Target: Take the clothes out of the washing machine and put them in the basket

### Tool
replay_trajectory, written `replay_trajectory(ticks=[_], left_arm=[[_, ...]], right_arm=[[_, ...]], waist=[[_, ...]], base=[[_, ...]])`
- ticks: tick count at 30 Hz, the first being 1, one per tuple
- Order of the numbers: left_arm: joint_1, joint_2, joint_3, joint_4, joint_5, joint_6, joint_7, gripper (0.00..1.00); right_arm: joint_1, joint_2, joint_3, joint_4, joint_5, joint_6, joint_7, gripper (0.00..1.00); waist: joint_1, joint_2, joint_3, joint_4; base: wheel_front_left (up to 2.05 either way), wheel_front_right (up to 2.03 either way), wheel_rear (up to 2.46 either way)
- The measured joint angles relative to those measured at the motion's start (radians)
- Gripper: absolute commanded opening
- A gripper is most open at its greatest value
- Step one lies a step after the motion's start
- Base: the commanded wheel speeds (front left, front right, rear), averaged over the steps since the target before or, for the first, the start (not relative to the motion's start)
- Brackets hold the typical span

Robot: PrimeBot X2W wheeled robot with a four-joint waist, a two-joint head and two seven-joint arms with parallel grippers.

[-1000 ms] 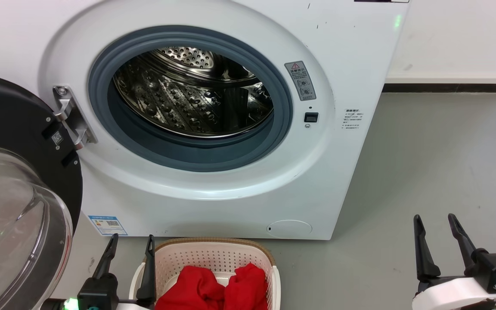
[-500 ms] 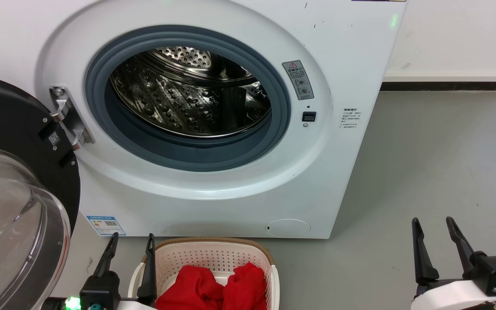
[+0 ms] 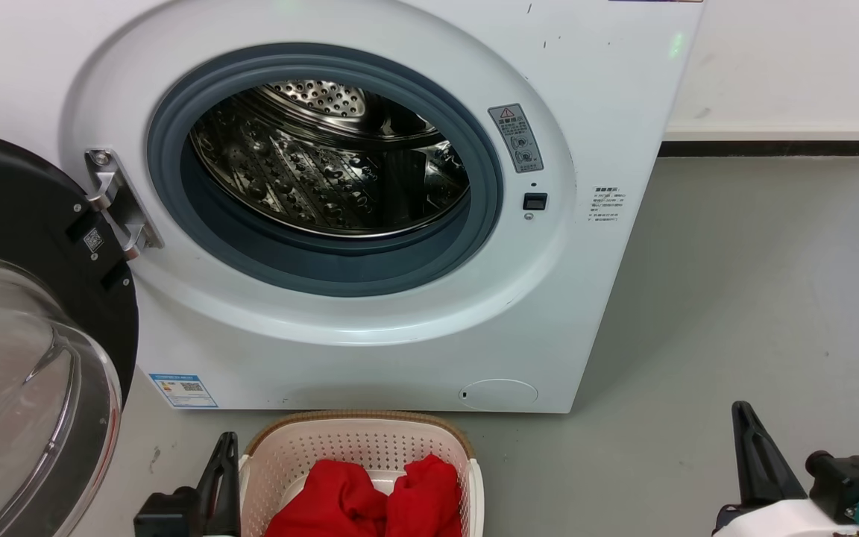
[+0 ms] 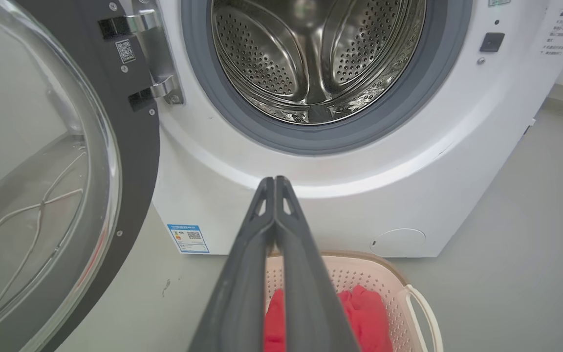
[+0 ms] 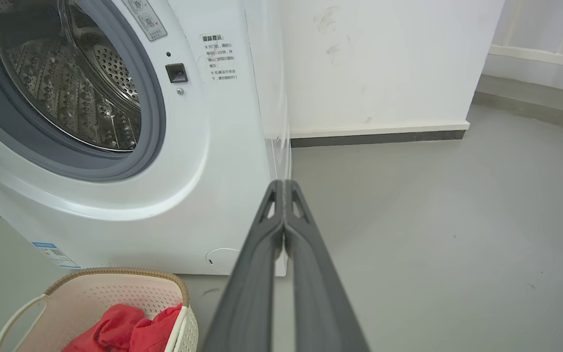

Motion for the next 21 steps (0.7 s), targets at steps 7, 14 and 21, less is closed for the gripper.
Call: replay_trajectory(ticks=[7, 14, 21], left_arm=[[-0.014, -0.002, 0.014, 0.012, -0.146, -0.009, 0.036, 0.00], [-0.025, -0.004, 0.020, 0.018, -0.285, -0.019, 0.066, 0.00], [-0.042, -0.008, 0.029, 0.022, -0.412, -0.026, 0.095, 0.00]], right_arm=[[-0.004, 0.000, -0.005, 0.003, 0.142, 0.000, 0.035, 0.00], [-0.011, 0.000, -0.006, 0.003, 0.277, 0.000, 0.066, 0.00], [-0.022, 0.000, -0.008, 0.003, 0.401, 0.000, 0.096, 0.00]], waist=[[0.0000, 0.0000, 0.000, 0.000], [0.0000, 0.0000, -0.001, 0.000], [0.0000, 0.0000, -0.001, 0.001]], base=[[0.00, 0.00, 0.00], [0.00, 0.00, 0.00], [0.00, 0.00, 0.00]])
